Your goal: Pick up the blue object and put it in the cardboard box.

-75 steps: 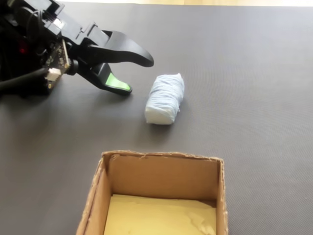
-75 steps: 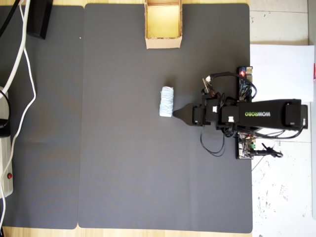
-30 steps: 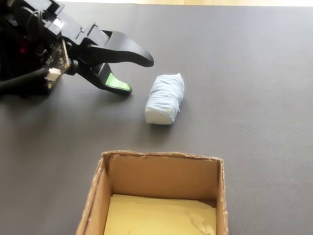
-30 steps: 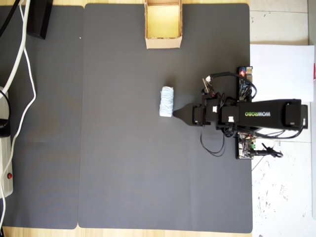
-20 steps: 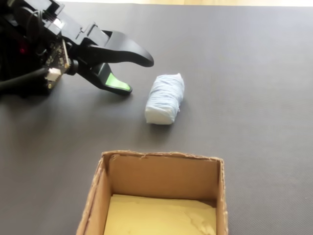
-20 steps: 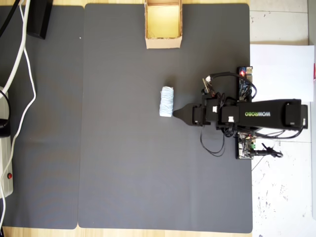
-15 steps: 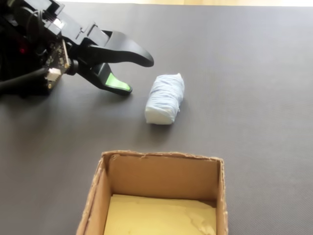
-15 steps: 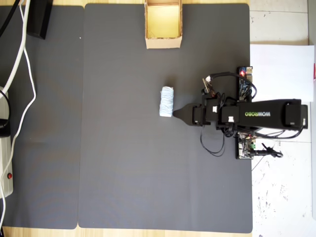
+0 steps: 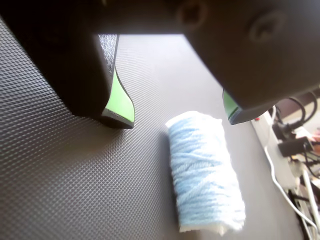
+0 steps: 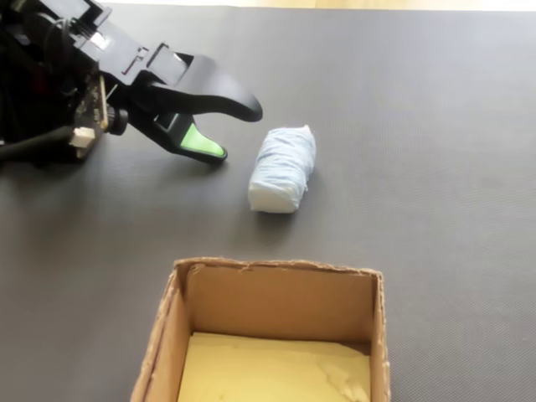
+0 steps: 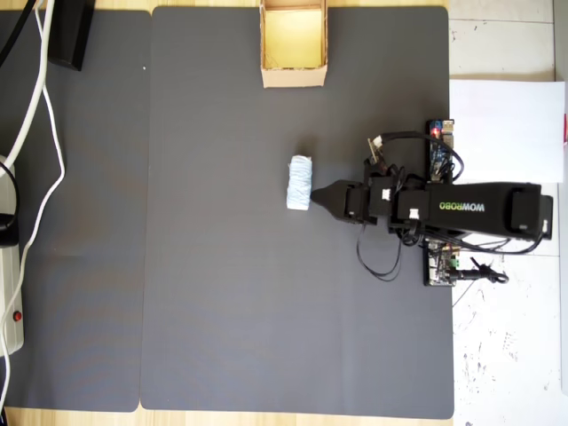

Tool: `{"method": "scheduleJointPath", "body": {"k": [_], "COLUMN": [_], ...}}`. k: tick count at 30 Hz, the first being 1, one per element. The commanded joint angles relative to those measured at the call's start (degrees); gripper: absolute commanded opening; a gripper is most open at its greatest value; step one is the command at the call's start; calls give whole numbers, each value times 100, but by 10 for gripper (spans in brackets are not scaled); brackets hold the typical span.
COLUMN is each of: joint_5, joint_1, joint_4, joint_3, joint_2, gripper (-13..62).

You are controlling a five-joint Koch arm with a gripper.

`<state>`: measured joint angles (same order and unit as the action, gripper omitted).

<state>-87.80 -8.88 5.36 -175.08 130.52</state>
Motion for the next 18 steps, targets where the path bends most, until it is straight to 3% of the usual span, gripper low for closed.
{"method": "scheduleJointPath", "body": {"k": [1,11,18], "joint_5": [97,70,-281], "joint_1": [-97,-396,-334], "joint_4": [369,-1125,-2892], "joint_3": [396,1687,3085], "joint_2": [457,-9,-1187], "gripper": [350,345,345]}}
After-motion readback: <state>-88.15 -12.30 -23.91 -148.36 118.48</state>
